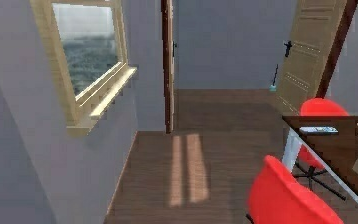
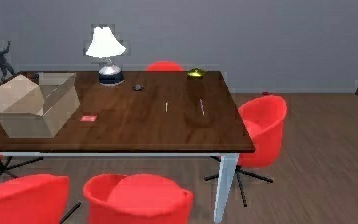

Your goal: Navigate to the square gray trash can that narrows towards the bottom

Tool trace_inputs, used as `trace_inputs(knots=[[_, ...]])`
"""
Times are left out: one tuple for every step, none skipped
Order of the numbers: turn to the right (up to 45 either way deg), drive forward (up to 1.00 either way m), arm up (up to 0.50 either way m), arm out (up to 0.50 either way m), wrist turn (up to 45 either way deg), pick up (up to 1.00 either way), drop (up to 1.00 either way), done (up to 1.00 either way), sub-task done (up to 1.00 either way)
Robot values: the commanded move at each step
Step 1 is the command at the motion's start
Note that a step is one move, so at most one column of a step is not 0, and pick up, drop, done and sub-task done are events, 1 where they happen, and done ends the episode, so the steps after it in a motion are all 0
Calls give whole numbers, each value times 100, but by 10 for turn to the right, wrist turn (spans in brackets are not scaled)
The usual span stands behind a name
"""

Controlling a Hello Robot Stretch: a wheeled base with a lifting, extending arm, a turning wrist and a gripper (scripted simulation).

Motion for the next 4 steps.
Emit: trace_inputs(knots=[[0, 80, 0, 0, 0, 0, 0, 0, 0], [270, 0, 0, 0, 0, 0, 0, 0, 0], [0, 100, 0, 0, 0, 0, 0, 0, 0], [0, 100, 0, 0, 0, 0, 0, 0, 0]])
